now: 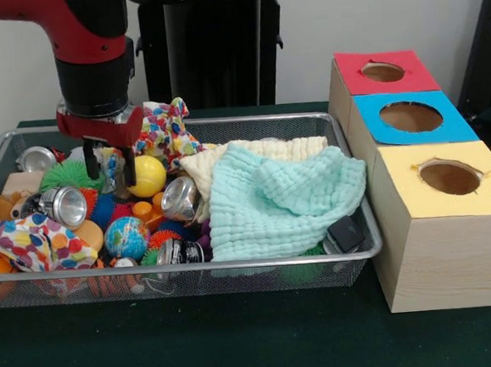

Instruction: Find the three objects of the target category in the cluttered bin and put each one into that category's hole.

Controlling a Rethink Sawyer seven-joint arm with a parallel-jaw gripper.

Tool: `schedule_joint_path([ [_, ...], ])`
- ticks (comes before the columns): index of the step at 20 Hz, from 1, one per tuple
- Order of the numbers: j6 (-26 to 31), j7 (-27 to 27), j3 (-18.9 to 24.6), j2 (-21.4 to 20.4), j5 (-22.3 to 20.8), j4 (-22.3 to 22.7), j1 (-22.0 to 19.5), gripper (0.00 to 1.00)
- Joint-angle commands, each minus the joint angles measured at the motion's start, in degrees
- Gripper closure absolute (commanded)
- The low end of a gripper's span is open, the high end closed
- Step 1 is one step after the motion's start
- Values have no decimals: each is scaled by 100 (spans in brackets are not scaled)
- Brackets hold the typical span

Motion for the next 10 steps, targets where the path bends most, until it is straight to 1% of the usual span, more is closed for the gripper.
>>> schedule_joint_path([
  [1, -99, 610, -285, 268, -15, -62, 36, 0],
  [3, -104, 605, -318, 256, 14, -45, 55, 0],
  [8, 98, 552, -368, 126, 127, 40, 74, 0],
  [10, 79, 564, -375, 149, 161, 76, 90, 0],
])
